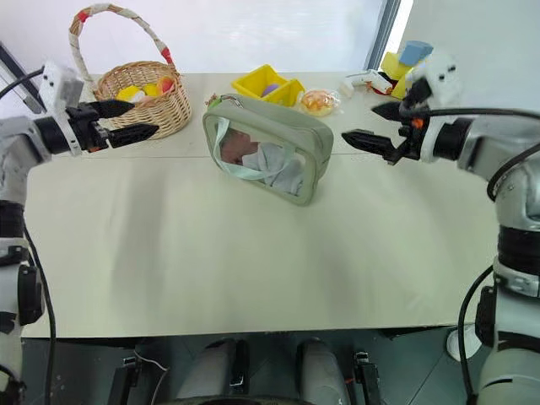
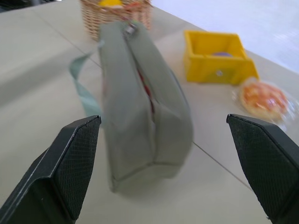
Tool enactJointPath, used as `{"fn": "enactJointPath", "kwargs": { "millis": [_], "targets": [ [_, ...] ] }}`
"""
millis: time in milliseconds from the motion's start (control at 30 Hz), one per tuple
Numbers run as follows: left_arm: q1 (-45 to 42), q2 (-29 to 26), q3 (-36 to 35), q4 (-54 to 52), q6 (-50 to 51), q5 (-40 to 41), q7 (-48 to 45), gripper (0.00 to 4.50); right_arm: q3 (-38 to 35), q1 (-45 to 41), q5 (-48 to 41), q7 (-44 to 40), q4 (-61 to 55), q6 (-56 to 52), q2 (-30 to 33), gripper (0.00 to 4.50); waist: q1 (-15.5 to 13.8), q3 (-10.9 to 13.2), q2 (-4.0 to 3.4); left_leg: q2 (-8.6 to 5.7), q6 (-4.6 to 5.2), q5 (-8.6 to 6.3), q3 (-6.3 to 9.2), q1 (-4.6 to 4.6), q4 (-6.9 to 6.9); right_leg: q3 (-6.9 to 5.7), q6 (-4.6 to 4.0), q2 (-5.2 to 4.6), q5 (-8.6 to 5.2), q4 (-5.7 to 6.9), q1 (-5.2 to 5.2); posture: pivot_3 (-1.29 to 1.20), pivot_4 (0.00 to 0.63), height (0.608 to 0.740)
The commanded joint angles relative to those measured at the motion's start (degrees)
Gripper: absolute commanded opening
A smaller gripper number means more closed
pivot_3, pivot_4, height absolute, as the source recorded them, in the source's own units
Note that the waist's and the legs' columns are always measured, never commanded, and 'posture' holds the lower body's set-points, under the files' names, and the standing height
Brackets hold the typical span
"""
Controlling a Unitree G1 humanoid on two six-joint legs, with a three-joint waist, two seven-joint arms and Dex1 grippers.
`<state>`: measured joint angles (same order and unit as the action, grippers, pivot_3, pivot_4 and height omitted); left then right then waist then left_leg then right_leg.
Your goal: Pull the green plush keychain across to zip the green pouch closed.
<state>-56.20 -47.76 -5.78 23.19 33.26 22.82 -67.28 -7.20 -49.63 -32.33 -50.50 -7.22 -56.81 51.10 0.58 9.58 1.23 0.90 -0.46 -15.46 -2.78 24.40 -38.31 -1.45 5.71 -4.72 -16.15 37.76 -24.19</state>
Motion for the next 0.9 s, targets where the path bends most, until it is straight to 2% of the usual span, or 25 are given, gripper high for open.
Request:
{"fn": "enactJointPath", "kwargs": {
  "millis": [33, 400, 533, 633, 733, 833, 900],
  "targets": [
    [-1.68, -0.97, 0.47, -1.4, -0.82, -0.3, -1.48, 4.48, 0.23, -1.1, -0.76, -0.22, -1.34, -0.54, 0.48, 4.5, 0.05, 0.01, -0.02, 0.0, 0.01, 0.0, 0.01, 0.0, 0.01, 0.0, 0.0, 0.0, 0.0, 0.0, -0.01, 0.0, 0.15, 0.739],
    [-2.93, -1.22, 1.37, 0.86, -3.34, -1.79, -2.11, 4.48, 2.16, -6.19, -0.9, 5.58, -2.08, -3.93, -4.63, 4.5, 0.18, 0.01, -0.03, 0.02, -0.02, 0.01, -0.03, 0.01, 0.02, 0.04, 0.0, 0.01, 0.0, 0.13, -0.13, 0.0, 0.15, 0.739],
    [-2.13, -0.89, 0.87, -1.91, -3.36, -1.42, -0.9, 4.48, 7.29, -11.58, 2.07, 13.39, -0.65, -5.41, -14.67, 4.5, 0.58, 0.01, -0.04, 0.03, -0.05, 0.03, -0.07, -0.02, 0.02, 0.07, 0.0, 0.01, 0.0, 0.15, -0.15, 0.0, 0.15, 0.739],
    [-1.21, 0.13, 0.51, -4.48, -2.6, -0.56, 0.05, 4.48, 12.08, -12.47, 4.9, 14.09, 1.08, -2.9, -18.82, 4.5, 0.43, 0.01, -0.04, 0.06, -0.17, 0.1, -0.03, 0.02, 0.04, 0.06, 0.0, 0.06, 0.0, 0.2, -0.22, 0.0, 0.15, 0.739],
    [0.38, 1.06, 0.33, -8.16, -2.19, -0.65, 2.6, 4.48, 17.76, -13.47, 10.64, 15.35, 6.6, 2.26, -21.65, 4.5, 0.15, 0.01, -0.03, 0.02, -0.23, 0.13, -0.04, 0.09, -0.01, 0.07, 0.0, -0.08, 0.0, 0.2, -0.23, 0.0, 0.15, 0.739],
    [2.84, 0.85, -1.04, -13.75, 0.66, 1.64, 3.9, 4.48, 23.68, -13.13, 16.71, 14.38, 9.59, 7.26, -21.18, 4.5, 0.07, 0.01, -0.03, 0.01, -0.2, 0.12, -0.01, 0.11, -0.06, 0.06, 0.0, -0.09, 0.0, 0.2, -0.21, 0.0, 0.15, 0.739],
    [4.28, 0.46, -2.09, -16.53, 2.17, 2.67, 5.05, 4.48, 25.13, -12.72, 18.34, 12.95, 9.76, 9.2, -20.97, 4.5, 0.32, 0.01, -0.03, 0.02, -0.22, 0.13, 0.01, 0.11, -0.02, 0.07, 0.0, -0.07, 0.0, 0.2, -0.22, 0.0, 0.15, 0.739]
  ]
}}
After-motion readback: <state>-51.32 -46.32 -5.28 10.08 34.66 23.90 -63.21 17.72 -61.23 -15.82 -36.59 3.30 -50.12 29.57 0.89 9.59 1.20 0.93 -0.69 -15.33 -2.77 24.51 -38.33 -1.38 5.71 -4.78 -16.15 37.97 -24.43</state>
